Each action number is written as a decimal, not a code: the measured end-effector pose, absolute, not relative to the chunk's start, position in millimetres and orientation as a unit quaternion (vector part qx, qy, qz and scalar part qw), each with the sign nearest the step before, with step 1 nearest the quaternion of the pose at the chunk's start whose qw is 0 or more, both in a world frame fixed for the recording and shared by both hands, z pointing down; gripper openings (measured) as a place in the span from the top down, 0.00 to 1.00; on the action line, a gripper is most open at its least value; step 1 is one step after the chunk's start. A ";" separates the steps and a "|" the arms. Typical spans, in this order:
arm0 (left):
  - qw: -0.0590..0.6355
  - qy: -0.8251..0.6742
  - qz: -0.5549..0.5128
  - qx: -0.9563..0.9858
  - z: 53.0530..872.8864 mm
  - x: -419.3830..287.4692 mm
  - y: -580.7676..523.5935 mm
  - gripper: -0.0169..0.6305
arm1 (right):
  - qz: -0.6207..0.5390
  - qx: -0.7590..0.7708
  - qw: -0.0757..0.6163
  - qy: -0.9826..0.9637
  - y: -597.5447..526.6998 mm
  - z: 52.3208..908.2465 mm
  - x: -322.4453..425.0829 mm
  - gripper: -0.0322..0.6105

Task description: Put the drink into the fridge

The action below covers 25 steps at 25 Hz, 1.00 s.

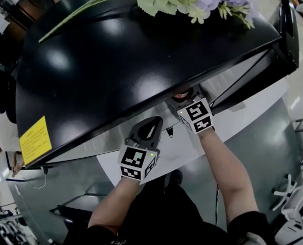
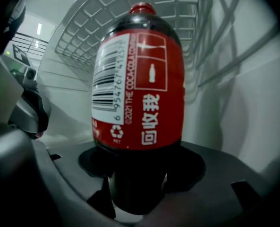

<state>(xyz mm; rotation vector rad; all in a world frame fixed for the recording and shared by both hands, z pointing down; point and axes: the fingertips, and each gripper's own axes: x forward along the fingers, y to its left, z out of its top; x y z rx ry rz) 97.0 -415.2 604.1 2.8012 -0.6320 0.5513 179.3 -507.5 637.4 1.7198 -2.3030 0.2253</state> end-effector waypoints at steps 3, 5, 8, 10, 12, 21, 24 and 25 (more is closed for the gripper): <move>0.111 -0.214 0.183 0.953 599.4 97.4 -415.0 0.95 | 0.081 0.592 0.133 -0.790 -504.2 635.8 180.9 0.46; 0.111 -0.214 0.182 0.953 597.0 97.5 -414.6 0.95 | 0.086 0.594 0.133 -0.789 -501.3 634.9 181.9 0.46; 0.107 -0.213 0.182 0.954 592.7 96.9 -413.4 0.95 | 0.092 0.600 0.138 -0.783 -492.9 635.9 185.5 0.46; 0.105 -0.214 0.181 0.954 588.0 95.6 -412.4 0.95 | 0.094 0.609 0.140 -0.775 -483.9 634.1 189.2 0.46; 0.104 -0.215 0.180 0.954 582.0 92.4 -408.4 0.95 | 0.101 0.616 0.136 -0.769 -471.0 630.5 190.5 0.46; 0.093 -0.218 0.167 0.957 547.7 87.3 -383.3 0.95 | 0.134 0.629 0.133 -0.754 -408.1 611.0 187.6 0.49; 0.089 -0.219 0.160 0.958 532.8 84.2 -369.8 0.95 | 0.138 0.631 0.129 -0.753 -384.8 598.6 184.0 0.52; 0.087 -0.219 0.159 0.959 527.7 82.9 -365.1 0.95 | 0.136 0.631 0.129 -0.752 -377.7 592.8 182.8 0.54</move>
